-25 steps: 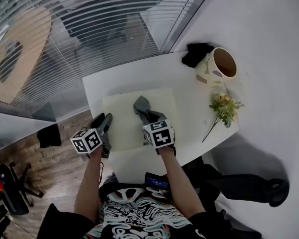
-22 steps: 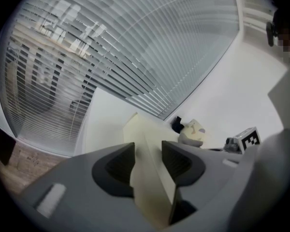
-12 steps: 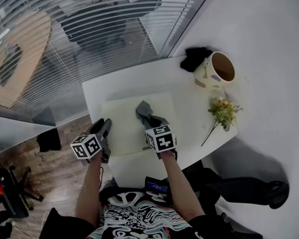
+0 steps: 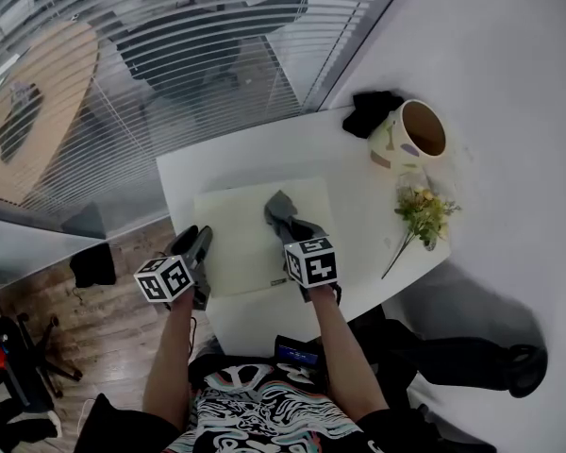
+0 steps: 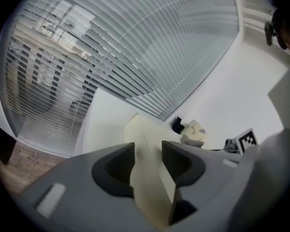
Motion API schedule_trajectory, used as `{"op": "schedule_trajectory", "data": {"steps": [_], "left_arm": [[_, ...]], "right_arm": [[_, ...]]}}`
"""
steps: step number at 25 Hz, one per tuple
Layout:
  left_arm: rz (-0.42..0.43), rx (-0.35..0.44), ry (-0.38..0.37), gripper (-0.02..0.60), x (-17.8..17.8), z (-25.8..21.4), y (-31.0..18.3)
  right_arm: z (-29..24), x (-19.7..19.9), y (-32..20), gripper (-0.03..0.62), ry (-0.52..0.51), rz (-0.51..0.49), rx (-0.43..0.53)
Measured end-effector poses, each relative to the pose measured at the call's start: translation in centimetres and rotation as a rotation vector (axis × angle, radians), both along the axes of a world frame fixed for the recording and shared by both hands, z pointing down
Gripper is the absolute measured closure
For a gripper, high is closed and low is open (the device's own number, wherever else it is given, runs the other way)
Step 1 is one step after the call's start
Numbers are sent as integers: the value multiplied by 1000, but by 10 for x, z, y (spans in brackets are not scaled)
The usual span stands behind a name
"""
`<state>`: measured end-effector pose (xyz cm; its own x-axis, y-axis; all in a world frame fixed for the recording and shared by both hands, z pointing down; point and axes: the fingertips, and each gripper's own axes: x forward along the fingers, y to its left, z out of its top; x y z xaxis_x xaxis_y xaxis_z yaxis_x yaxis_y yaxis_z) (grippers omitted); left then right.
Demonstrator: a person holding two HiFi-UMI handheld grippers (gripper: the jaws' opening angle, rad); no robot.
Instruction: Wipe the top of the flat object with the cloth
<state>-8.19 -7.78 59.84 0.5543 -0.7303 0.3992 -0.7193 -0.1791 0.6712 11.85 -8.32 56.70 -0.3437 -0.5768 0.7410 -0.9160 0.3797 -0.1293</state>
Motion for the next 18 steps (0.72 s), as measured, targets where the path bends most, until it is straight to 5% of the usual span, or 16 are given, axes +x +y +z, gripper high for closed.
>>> {"op": "schedule_trajectory", "data": {"steps": [18], "left_arm": [[1,-1,3,356,1,-1,0]], "right_arm": [[-1,38,-7,582,26,103,16]]}}
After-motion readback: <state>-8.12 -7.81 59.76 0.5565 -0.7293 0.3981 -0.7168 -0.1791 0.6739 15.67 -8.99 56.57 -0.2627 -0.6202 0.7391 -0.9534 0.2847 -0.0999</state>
